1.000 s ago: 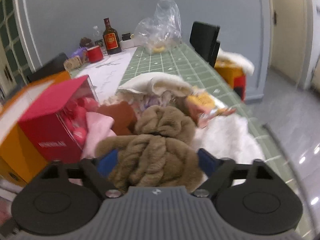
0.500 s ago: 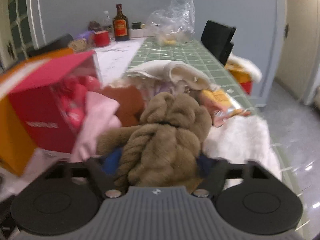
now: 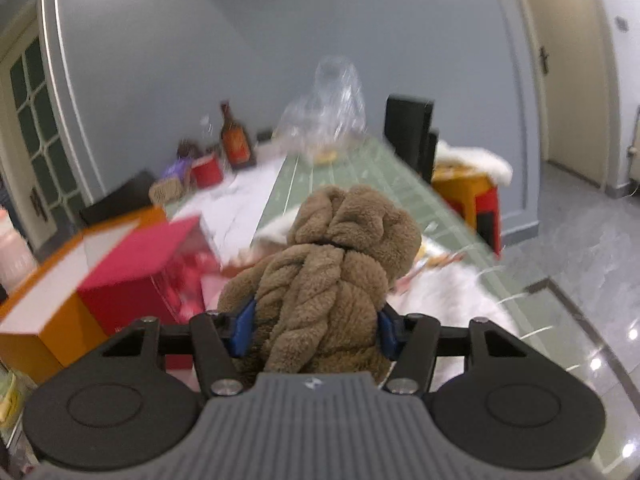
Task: Organize soft objects
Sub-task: 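Close the right gripper on the brown plush and lift it, then grasp the pink cloth with the left gripper while the right gripper holds the brown plush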
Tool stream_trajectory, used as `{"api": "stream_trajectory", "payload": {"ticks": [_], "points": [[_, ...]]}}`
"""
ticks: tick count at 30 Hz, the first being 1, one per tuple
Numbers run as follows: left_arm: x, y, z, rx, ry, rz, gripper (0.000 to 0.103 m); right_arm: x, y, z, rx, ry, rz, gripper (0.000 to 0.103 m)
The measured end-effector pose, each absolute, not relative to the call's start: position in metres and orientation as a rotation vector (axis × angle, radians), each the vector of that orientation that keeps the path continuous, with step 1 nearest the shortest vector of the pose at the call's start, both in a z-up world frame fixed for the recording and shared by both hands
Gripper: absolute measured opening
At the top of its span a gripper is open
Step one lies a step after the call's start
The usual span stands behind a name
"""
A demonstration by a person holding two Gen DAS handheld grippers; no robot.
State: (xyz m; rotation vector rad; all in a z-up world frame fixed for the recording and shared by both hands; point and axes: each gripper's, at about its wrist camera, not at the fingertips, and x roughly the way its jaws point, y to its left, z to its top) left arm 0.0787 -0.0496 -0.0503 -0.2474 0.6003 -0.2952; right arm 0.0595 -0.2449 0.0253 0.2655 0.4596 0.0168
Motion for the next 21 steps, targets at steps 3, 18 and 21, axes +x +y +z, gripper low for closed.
{"api": "stream_trajectory", "payload": {"ticks": [3,18,21], "points": [[0.078,-0.052,-0.050,-0.234,0.596,-0.294,0.087,0.038,-0.250,0.024,0.264,0.433,-0.061,0.060],[0.078,-0.096,-0.020,0.091,0.455,-0.117,0.087,0.002,-0.272,-0.038,0.362,0.538,-0.105,0.062],[0.080,-0.103,-0.022,0.144,0.407,-0.078,0.087,-0.001,-0.272,-0.042,0.353,0.535,-0.096,0.064]]}}
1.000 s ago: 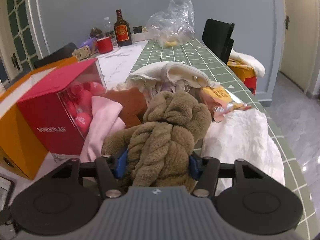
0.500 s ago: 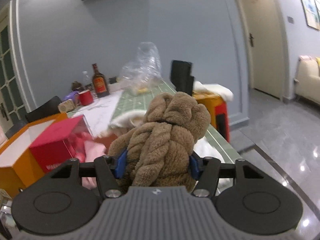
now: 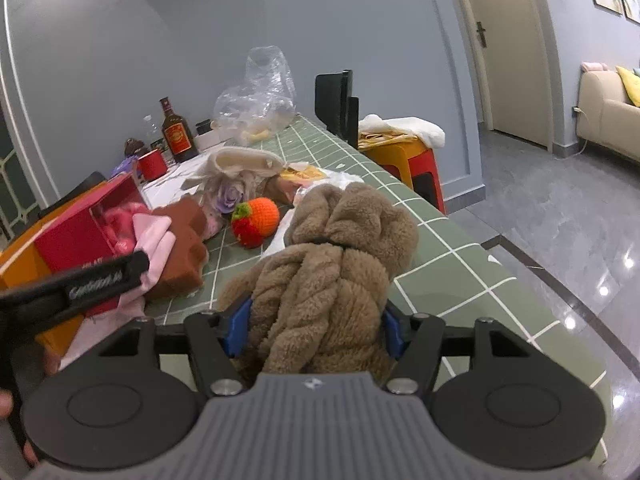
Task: Organize soft objects
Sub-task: 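Grasp the pink cloth with the left gripper while the right gripper holds the brown plush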
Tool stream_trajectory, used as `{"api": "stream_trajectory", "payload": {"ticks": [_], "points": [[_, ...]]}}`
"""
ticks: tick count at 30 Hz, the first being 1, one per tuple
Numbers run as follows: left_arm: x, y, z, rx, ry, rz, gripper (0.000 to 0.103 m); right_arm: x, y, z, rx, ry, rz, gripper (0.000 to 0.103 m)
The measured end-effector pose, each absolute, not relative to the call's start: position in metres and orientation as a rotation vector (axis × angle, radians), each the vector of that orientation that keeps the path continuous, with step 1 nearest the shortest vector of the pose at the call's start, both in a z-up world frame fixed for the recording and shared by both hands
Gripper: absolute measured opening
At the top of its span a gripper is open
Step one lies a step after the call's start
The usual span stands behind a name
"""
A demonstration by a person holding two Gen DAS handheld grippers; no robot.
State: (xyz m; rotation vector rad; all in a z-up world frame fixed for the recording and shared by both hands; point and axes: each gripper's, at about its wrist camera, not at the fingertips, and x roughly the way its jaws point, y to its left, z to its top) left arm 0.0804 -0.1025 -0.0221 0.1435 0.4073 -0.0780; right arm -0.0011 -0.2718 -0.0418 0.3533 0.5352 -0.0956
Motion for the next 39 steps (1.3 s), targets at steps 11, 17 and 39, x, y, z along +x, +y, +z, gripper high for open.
{"api": "stream_trajectory", "payload": {"ticks": [11,17,39], "points": [[0.085,-0.116,-0.038,0.252,0.380,-0.115,0.087,-0.009,-0.279,-0.048,0.385,0.520,-0.049,0.065],[0.106,-0.122,-0.047,0.289,0.493,-0.006,0.062,-0.007,-0.282,-0.052,0.395,0.518,-0.022,0.066],[0.041,-0.088,-0.041,0.273,0.464,-0.156,0.005,-0.014,-0.274,-0.051,0.413,0.504,-0.059,0.065]]}}
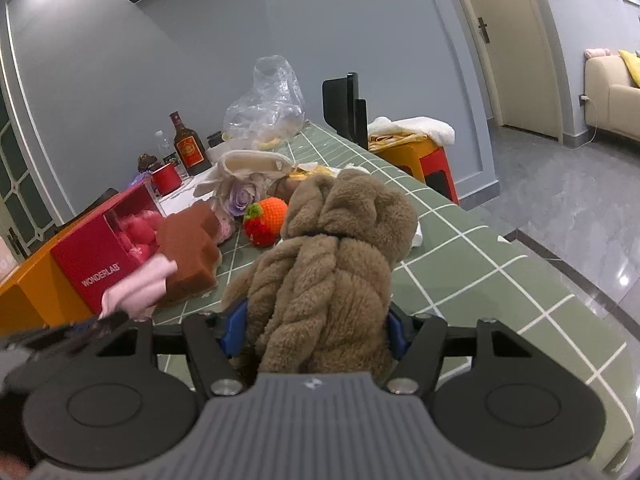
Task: Organize soft objects
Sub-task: 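Grasp the pink cloth with the left gripper while the right gripper holds the brown plush, then carry both items over the orange box and open both grippers to drop them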
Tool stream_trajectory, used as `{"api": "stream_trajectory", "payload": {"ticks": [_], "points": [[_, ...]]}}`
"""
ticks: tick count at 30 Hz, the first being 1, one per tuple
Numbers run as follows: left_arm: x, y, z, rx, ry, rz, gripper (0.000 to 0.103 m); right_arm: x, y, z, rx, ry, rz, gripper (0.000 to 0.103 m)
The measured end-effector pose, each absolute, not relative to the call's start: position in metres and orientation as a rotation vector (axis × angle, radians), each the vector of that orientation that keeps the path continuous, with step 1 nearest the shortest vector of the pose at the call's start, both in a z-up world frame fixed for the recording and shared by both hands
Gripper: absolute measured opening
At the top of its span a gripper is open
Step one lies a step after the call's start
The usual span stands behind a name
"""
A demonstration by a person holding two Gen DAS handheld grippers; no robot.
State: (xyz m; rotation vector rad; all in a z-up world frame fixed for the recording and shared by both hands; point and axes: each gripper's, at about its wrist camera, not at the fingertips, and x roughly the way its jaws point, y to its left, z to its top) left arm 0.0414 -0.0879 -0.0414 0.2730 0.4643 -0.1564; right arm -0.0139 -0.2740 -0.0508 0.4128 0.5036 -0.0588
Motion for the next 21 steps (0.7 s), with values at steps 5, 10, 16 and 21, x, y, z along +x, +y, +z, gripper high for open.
{"api": "stream_trajectory", "payload": {"ticks": [5,10,16,21], "points": [[0.022,-0.068,-0.036,0.213,0.497,-0.251,0.005,-0.019,-0.268,-0.044,0.409,0.494,-0.062,0.065],[0.012,-0.056,-0.032,0.189,0.491,-0.291,0.005,-0.024,-0.255,-0.039,0.373,0.489,-0.027,0.065],[0.008,-0.051,-0.029,0.182,0.479,-0.270,0.005,-0.027,-0.250,-0.035,0.367,0.483,-0.006,0.065],[-0.003,-0.036,-0.014,0.140,0.428,-0.256,0.005,-0.033,-0.252,-0.031,0.380,0.477,-0.014,0.065]]}}
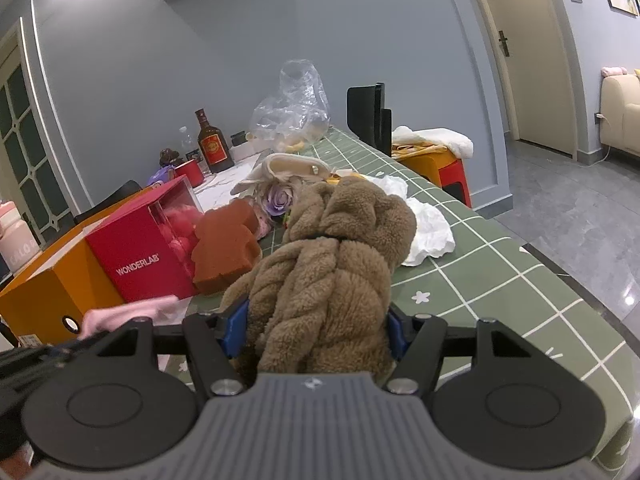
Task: Organize soft objects
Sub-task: 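Carry both items over the orange box and open both grippers to drop them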
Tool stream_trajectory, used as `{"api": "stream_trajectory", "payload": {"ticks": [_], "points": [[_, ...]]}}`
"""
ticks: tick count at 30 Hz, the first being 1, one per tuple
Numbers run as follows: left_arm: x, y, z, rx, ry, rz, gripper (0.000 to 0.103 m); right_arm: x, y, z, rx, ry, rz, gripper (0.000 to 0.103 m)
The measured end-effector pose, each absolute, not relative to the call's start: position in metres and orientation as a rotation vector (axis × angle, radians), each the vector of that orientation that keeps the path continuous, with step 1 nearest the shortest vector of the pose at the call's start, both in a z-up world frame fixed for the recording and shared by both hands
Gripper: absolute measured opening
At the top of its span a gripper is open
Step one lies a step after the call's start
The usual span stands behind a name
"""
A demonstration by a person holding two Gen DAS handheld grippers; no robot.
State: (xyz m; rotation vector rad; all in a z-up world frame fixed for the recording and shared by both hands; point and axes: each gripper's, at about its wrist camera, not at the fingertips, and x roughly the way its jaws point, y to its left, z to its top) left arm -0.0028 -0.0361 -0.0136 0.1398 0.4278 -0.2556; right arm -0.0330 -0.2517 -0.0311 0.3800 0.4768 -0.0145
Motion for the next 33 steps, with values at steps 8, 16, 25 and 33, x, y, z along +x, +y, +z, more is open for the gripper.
{"api": "stream_trajectory", "payload": {"ticks": [8,16,25,33], "points": [[-0.031,0.016,0.034,0.049,0.303,-0.276,0.005,-0.042,-0.238,-0.008,0.399,0.425,0.065,0.065],[-0.046,0.112,0.112,0.026,0.150,-0.207,0.005,-0.023,-0.187,0.055,0.352,0.307,0.270,0.065],[0.044,0.164,0.149,-0.118,0.215,-0.160,0.005,0.090,-0.104,0.105,0.374,0.339,0.666,0.065],[0.099,0.185,0.104,-0.114,0.339,-0.105,0.005,0.163,-0.056,0.053,0.465,0.406,0.747,0.065]]}}
